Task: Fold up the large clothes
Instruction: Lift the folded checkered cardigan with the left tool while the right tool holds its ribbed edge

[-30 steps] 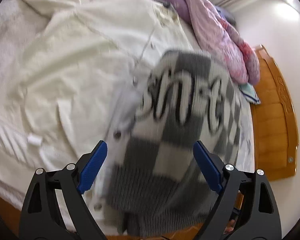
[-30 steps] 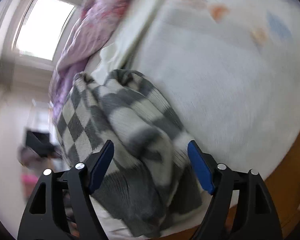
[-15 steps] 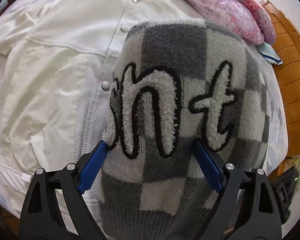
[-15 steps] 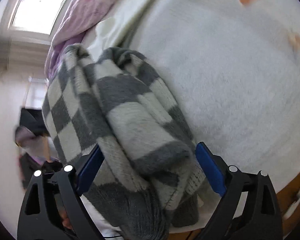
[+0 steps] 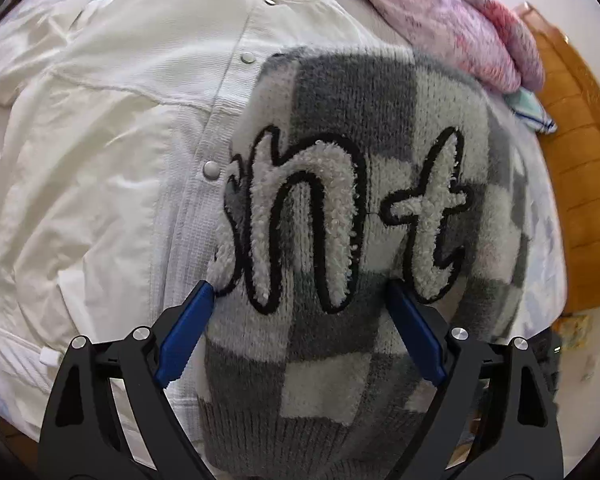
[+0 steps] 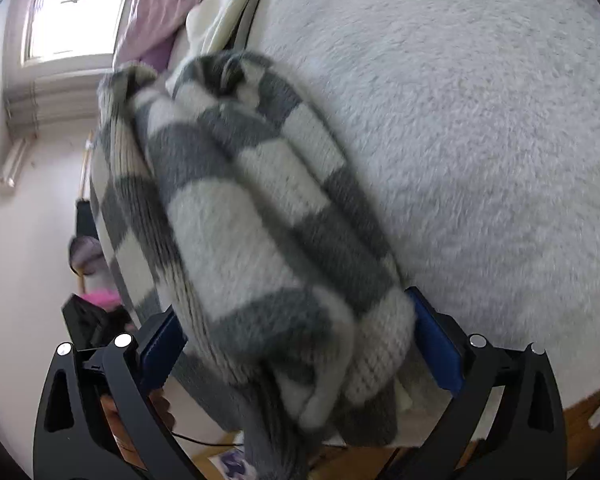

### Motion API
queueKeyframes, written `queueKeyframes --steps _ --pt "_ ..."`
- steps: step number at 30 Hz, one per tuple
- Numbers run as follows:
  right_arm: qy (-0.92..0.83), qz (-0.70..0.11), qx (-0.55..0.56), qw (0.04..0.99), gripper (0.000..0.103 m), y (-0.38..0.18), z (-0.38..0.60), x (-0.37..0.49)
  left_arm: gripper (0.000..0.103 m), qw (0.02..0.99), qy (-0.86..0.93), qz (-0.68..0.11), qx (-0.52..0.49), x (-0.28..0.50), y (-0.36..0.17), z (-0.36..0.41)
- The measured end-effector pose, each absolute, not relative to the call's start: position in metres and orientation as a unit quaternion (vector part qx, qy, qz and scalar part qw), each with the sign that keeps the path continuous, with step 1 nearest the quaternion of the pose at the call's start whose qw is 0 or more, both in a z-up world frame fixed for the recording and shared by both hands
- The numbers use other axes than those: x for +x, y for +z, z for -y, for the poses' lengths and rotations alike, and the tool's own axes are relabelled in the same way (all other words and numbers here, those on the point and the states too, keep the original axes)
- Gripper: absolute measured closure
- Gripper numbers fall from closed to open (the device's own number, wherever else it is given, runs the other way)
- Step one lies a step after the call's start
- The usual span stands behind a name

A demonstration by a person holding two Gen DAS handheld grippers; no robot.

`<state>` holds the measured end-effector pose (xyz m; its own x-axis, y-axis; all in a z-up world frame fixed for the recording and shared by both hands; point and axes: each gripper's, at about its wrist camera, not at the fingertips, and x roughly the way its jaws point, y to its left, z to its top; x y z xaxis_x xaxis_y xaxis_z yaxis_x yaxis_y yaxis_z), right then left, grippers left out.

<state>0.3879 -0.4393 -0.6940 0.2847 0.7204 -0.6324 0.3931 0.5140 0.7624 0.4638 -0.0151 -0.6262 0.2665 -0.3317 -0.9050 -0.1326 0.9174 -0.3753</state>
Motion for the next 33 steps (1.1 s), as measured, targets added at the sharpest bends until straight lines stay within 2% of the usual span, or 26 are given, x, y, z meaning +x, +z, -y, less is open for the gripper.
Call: queueKeyframes --steps 5,9,12,14,16,18,19,20,22,23,27,33 --pt "0.150 -0.566 0.520 0.622 0.006 -0.717 0.433 0.390 0.015 0.751 -0.070 -0.594 -0.280 0.429 -0.630 -0.021" --pt "0.161 -0.548 0.528 0.629 0.006 -0.717 0.431 0.392 0.015 0.716 -0.085 -0.610 -0.328 0.410 -0.653 -0.027" --pt "0.159 -0.543 0.531 0.631 0.006 -0.720 0.426 0.393 0.013 0.711 -0.081 -0.616 -0.329 0.410 -0.670 -0.020" --pt "0.153 -0.546 0.520 0.639 0.006 -0.721 0.419 0.397 0.007 0.713 -0.079 -0.616 -0.327 0.413 -0.678 -0.014" --pt "0.138 -0.554 0.496 0.655 0.006 -0.717 0.409 0.403 0.006 0.712 -0.076 -0.617 -0.327 0.416 -0.682 -0.009" --pt "0.125 -0.554 0.470 0.675 0.011 -0.706 0.408 0.402 0.012 0.717 -0.077 -0.612 -0.325 0.415 -0.678 -0.007" --pt "0.121 -0.555 0.458 0.684 0.020 -0.701 0.407 0.402 0.024 0.720 -0.083 -0.608 -0.324 0.418 -0.675 -0.003" --pt "0.115 -0.558 0.438 0.695 0.024 -0.691 0.405 0.402 0.031 0.728 -0.081 -0.608 -0.307 0.417 -0.668 0.003" --pt "0.107 -0.565 0.409 0.709 0.040 -0.674 0.399 0.403 0.041 0.738 -0.076 -0.604 -0.292 0.412 -0.657 0.009" --pt "0.107 -0.565 0.399 0.714 0.043 -0.668 0.397 0.403 0.046 0.740 -0.075 -0.601 -0.294 0.409 -0.653 0.009" --pt "0.134 -0.540 0.381 0.738 0.051 -0.632 0.401 0.406 0.051 0.746 -0.095 -0.589 -0.296 0.400 -0.632 0.023" --pt "0.170 -0.484 0.327 0.794 0.054 -0.575 0.427 0.423 0.052 0.757 -0.141 -0.565 -0.295 0.398 -0.594 0.084"
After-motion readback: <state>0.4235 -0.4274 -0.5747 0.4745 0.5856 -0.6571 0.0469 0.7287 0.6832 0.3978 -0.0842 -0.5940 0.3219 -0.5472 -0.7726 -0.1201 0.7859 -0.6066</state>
